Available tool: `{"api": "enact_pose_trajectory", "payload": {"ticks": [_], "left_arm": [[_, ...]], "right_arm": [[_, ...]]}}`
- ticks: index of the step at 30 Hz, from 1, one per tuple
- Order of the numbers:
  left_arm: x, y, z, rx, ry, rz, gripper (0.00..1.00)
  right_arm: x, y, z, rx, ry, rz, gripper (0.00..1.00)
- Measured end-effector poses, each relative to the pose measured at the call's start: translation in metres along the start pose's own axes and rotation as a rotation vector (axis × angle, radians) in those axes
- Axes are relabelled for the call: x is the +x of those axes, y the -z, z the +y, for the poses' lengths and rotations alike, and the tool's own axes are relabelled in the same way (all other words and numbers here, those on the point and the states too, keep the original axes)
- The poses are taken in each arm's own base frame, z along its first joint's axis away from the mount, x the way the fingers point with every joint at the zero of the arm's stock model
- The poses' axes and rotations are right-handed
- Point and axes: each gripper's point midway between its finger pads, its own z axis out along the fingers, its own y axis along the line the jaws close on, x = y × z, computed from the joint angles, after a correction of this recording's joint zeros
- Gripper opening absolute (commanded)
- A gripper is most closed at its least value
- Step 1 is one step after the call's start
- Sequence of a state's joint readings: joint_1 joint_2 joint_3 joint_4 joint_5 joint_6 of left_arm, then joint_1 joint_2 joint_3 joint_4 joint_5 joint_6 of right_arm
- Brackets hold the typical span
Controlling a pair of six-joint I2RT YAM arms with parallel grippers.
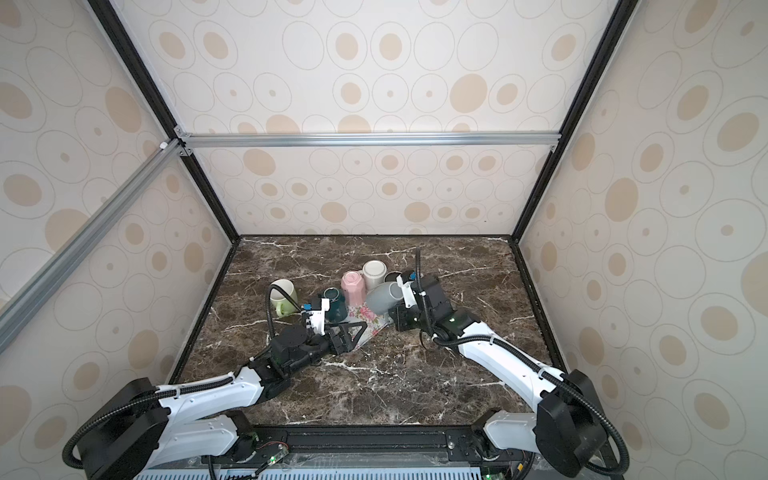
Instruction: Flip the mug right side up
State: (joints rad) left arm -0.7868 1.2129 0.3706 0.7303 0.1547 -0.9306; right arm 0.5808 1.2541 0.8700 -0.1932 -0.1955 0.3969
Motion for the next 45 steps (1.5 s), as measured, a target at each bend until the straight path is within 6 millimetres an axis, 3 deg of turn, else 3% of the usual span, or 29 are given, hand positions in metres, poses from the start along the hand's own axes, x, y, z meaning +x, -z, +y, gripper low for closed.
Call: {"api": "enact_pose_trajectory", "payload": {"ticks": [11,25,34,45], "left_arm": [[0.006,-0.01,-0.005,0.052,0.025,0.021,0.98],[-0.002,-0.023,-0.03,0.169,0.007,0.009,0.89],[-0.007,-0.032,-0.045,0.222,-0.003,0.004,0.85],[-0.004,-0.035,-0.045,0.238,0.001,0.012,0.78]], "right_arm": [[-0.011,0.01,0.009,-0.082,-0.065,-0.047,0.0],[-0.018,0.034,0.034,-0.219,-0.121,-0.09,0.0],[-0.01,0.035,0.038,-0.262,-0.144,-0.078,0.0],[-0.011,0.036,0.043,-0.3,-0.152,-0.084,0.0]]}}
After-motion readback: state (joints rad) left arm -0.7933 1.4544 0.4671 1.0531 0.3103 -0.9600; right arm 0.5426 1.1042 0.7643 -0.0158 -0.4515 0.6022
